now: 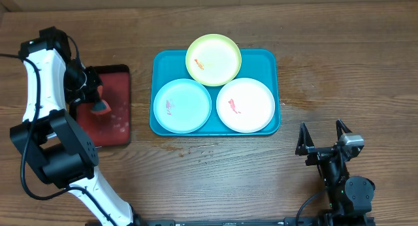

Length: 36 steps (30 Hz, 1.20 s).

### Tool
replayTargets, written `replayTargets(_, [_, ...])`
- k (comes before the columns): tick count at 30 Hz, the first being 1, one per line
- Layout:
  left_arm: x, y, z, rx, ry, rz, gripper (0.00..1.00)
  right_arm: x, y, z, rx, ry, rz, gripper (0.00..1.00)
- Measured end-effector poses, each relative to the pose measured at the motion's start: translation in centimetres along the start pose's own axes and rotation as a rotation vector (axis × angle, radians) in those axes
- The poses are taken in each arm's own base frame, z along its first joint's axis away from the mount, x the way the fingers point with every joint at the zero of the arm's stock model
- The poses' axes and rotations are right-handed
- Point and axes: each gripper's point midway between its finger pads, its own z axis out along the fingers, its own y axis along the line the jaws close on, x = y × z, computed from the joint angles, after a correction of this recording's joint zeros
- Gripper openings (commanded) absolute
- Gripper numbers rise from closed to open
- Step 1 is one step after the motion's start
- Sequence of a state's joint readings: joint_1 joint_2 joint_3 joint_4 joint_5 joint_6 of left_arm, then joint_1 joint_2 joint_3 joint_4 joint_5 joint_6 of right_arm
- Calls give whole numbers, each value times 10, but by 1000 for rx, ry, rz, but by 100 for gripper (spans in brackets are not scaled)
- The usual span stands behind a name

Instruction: Clean dirty plates on tray and stack at the side

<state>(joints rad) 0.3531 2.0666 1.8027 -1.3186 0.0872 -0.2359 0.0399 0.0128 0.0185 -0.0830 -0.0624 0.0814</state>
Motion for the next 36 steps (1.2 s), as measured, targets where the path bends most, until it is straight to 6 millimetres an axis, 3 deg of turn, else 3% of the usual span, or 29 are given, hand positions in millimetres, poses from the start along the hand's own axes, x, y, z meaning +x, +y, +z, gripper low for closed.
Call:
replayTargets(5, [-7,-15,-16,77,-35,6,4,-1,16,-1,-90,2,62,100])
replayTargets(8, [-14,-28,-45,144,-123,25,4,-7,29,-3,-169,-8,131,100])
replayTargets(10, [-15,-35,-70,175,-189,41,4,-26,40,-6,-235,-74,175,100])
replayTargets(13, [-8,-42,-102,202,-259,65,4,-75,60,-22,-360,-264,184,100])
replayTargets(15, [-4,-43,-112,208,-282,73,4,-116,73,-44,-449,-435,164,100])
replayTargets(18, [-5,-45,-111,207,-284,78,4,-147,81,-62,-486,-517,144,100])
replayTargets(24, [-7,-43,-97,191,-257,74,4,-200,86,-63,-383,-362,43,100])
replayTargets(26, [-8,-43,-94,187,-251,72,4,-218,87,-57,-341,-244,5,100])
replayTargets(30, [-8,-42,-94,185,-251,72,4,-233,87,-28,-286,43,-5,100])
replayTargets(33, [-8,-42,-94,185,-251,72,4,-235,93,5,-317,204,27,100])
replayTargets(36, [-8,-42,-94,185,-252,72,4,-220,106,41,-408,337,91,100])
